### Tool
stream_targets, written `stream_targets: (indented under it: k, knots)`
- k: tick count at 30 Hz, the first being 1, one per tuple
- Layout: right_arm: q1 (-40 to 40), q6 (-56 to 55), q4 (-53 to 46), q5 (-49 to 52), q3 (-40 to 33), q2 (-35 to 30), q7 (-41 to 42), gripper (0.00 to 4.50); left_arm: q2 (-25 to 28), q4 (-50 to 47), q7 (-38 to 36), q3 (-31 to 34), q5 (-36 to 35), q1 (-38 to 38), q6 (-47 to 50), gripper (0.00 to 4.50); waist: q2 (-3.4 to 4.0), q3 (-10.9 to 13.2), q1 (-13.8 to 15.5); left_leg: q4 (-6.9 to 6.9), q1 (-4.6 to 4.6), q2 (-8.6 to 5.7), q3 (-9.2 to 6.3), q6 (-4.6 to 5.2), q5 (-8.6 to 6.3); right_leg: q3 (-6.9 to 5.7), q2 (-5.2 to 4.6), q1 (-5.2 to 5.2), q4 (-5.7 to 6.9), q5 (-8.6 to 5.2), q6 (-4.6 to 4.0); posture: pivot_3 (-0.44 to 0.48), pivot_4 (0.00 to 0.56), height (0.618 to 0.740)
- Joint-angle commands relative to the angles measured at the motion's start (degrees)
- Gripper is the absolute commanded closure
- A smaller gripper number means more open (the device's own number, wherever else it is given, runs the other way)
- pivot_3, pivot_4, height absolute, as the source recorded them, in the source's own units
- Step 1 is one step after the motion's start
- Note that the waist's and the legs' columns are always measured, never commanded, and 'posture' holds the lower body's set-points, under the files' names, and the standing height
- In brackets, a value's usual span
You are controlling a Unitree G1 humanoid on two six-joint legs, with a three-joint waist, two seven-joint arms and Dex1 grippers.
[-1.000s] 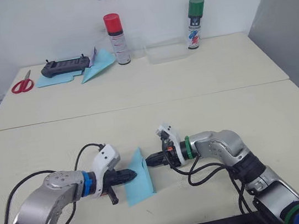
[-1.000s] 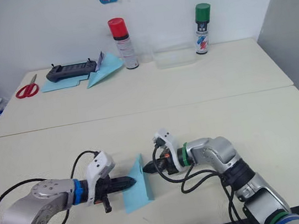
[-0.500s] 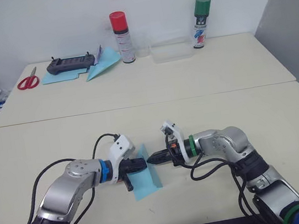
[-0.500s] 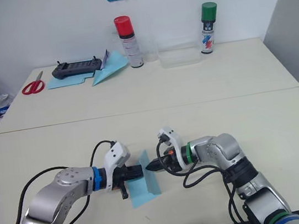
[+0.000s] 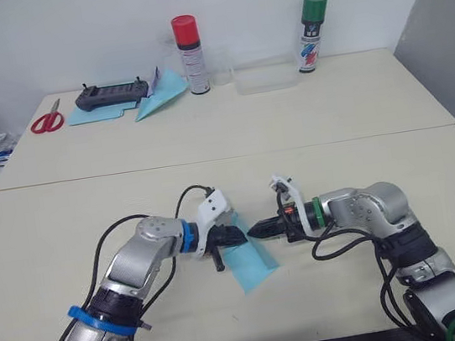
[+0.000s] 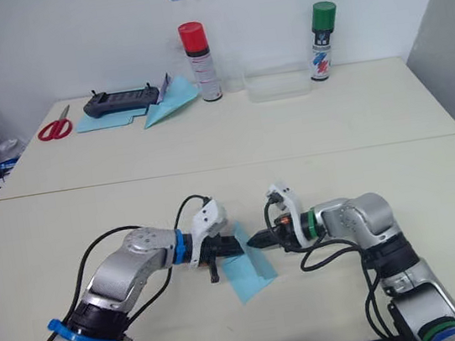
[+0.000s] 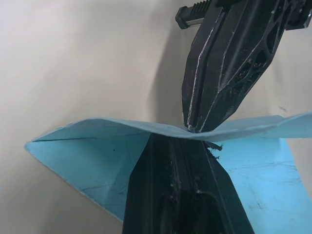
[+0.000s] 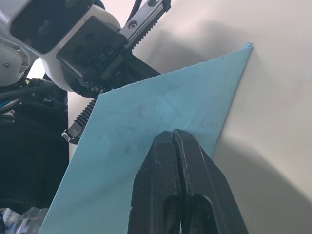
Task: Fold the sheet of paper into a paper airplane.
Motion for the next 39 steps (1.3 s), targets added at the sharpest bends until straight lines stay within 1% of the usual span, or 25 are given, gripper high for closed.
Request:
stream_targets:
  k: [1,4,7,10,19,25,30,33,36,39]
  knots:
    - [0.48,0.02,-2.64,1.97,-0.23,0.08,1.10,4.47,-1.12,-0.50,-1.35,-1.44,0.43,-0.87,-1.42,4.50,0.00,0.00,-0.18,-0.01,0.00,0.01,0.00,0.00,0.00,0.00,0.00,-0.01,0.00,0.00,0.00,0.000,0.150,0.740]
    - [0.71,-0.41,-2.31,1.72,-0.58,0.15,0.82,4.47,2.36,-2.85,-2.37,-0.01,0.75,1.12,-0.75,4.50,-0.01,0.02,-0.47,-0.02,0.00,0.03,-0.01,0.00,0.00,-0.01,0.02,-0.01,0.02,0.00,0.00,0.000,0.150,0.740]
    - [0.83,-0.40,-2.49,1.67,-0.81,0.91,0.21,4.47,5.35,-5.88,-2.58,2.74,-0.89,3.42,1.01,4.50,0.02,0.05,-1.15,-0.05,0.00,0.06,-0.01,0.01,0.00,0.00,0.04,-0.04,0.03,-0.01,0.00,0.000,0.150,0.740]
    - [0.96,-0.43,-2.55,1.61,-0.83,1.32,-0.04,4.47,7.30,-8.08,-1.81,5.08,-2.00,5.37,2.19,4.50,0.03,0.11,-1.36,-0.07,0.00,0.08,-0.01,0.01,0.00,0.01,0.04,-0.07,0.05,-0.02,-0.01,0.000,0.150,0.740]
    - [1.13,-0.38,-2.90,1.74,-0.28,1.39,0.31,4.47,8.22,-9.68,1.39,7.64,-2.22,8.53,2.98,4.50,-0.04,0.28,-1.26,-0.06,-0.01,0.08,-0.01,0.01,-0.01,0.00,0.05,-0.09,0.08,-0.03,-0.02,0.000,0.150,0.740]
    - [0.65,-0.31,-2.92,2.05,1.40,1.81,1.64,4.47,10.06,-7.89,1.70,4.79,1.12,10.57,1.55,4.50,-0.03,0.28,-1.28,-0.06,0.01,0.09,0.00,0.01,-0.01,0.00,0.05,-0.10,0.08,-0.04,-0.02,0.000,0.150,0.740]
    - [0.28,-3.38,0.34,-0.64,5.41,3.77,1.99,4.47,9.02,-6.94,2.50,4.67,1.02,11.23,1.40,4.50,-0.03,0.27,-1.36,-0.07,0.07,0.10,0.01,0.01,-0.01,0.01,0.06,-0.06,0.10,-0.04,-0.03,0.000,0.150,0.740]
    - [0.23,-5.56,2.21,-2.86,8.25,3.78,2.20,4.47,8.86,-7.28,3.12,5.35,0.45,11.65,1.82,4.50,-0.04,0.25,-1.37,-0.07,0.19,0.10,0.01,0.01,0.00,0.01,0.06,0.03,0.11,-0.04,-0.03,0.000,0.150,0.740]
    - [-0.05,-8.77,4.98,-6.16,10.95,3.53,2.30,4.47,9.31,-7.84,3.72,6.62,-0.10,12.10,2.16,4.50,-0.15,0.12,-1.55,-0.07,0.25,0.11,0.01,0.01,0.00,0.01,0.07,0.07,0.12,-0.04,-0.03,0.000,0.150,0.740]
    - [-0.52,-11.70,7.09,-8.75,12.60,3.02,2.84,4.47,11.03,-8.90,3.47,8.39,-0.61,13.01,2.32,4.50,-0.26,0.03,-2.07,-0.07,0.33,0.14,0.01,0.01,0.00,0.02,0.10,0.10,0.17,-0.03,-0.04,0.000,0.150,0.740]
